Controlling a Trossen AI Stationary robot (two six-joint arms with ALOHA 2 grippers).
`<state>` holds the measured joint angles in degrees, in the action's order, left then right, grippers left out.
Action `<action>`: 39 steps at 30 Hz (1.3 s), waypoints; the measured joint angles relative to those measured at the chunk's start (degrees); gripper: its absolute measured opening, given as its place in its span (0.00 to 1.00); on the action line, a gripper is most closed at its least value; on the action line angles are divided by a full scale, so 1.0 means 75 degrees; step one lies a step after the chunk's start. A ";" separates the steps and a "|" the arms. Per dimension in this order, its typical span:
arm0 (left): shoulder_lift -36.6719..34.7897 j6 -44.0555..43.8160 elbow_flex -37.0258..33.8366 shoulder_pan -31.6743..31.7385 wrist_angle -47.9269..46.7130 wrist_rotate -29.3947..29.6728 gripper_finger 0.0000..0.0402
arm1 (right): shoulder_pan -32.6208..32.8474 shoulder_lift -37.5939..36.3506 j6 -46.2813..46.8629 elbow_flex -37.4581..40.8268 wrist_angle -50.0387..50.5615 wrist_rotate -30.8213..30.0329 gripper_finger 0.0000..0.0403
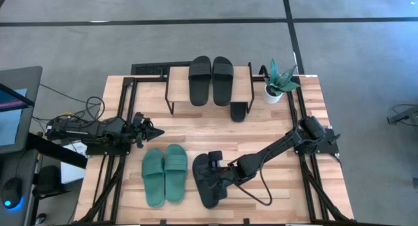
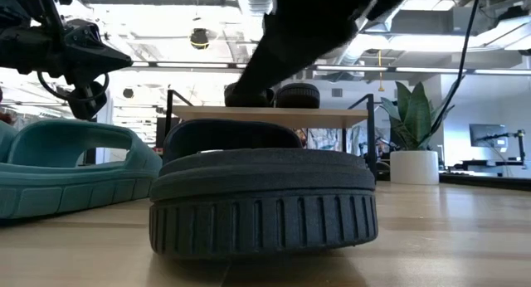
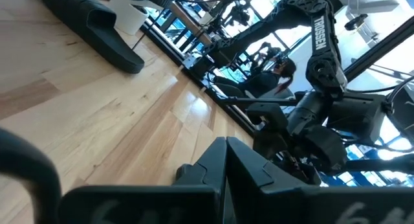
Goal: Pick and place slides into the shelf
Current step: Put the black slide under the shelf
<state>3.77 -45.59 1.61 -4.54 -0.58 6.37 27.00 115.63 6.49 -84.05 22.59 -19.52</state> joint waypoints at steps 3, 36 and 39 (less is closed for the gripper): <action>0.0000 0.0048 0.0002 0.0001 0.0000 0.0000 0.00 | 0.0057 0.0000 -0.0357 0.0000 0.0077 -0.0049 0.52; 0.0265 -0.0066 0.0000 0.0000 0.0003 0.0038 0.00 | -0.0049 0.0498 -0.0468 -0.0140 0.0134 -0.0986 0.32; 0.0265 -0.0066 0.0000 0.0000 0.0003 0.0038 0.00 | -0.0069 0.0498 -0.0404 -0.0140 0.0146 -0.0993 0.20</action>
<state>5.76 -46.09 1.61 -4.54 -0.56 6.66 26.48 119.37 3.46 -85.10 23.68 -26.97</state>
